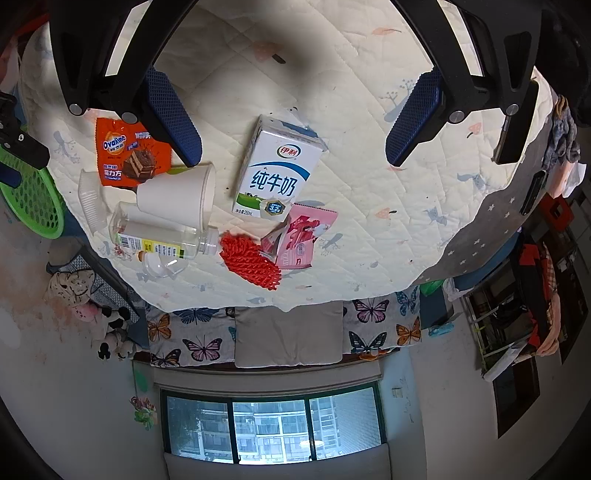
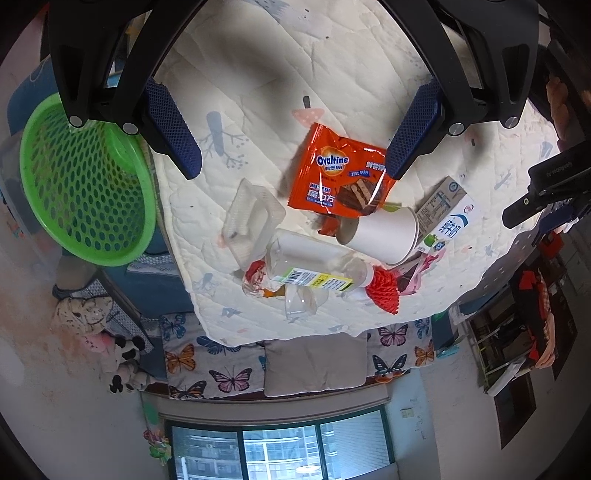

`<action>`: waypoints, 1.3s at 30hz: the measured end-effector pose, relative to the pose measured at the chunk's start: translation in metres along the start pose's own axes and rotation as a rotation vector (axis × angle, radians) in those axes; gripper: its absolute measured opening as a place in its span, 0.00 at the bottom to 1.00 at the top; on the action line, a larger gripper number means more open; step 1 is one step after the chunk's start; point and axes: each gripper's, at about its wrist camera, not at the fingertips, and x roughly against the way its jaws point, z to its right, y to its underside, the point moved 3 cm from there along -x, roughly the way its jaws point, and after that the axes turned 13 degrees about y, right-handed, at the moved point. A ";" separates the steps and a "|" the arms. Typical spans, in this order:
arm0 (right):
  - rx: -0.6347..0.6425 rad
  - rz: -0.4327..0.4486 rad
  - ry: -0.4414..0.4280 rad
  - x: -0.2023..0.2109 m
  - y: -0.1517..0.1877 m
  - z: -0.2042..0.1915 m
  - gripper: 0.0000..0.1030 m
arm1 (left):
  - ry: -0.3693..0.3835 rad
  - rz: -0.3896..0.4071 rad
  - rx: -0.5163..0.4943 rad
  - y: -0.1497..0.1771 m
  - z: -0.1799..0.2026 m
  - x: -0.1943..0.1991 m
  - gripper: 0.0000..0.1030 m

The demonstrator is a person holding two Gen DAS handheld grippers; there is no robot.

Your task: Collect trash

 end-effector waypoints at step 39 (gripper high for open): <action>0.436 -0.013 -0.236 -0.063 -0.038 -0.085 0.88 | 0.008 -0.068 0.022 -0.013 -0.034 -0.037 0.94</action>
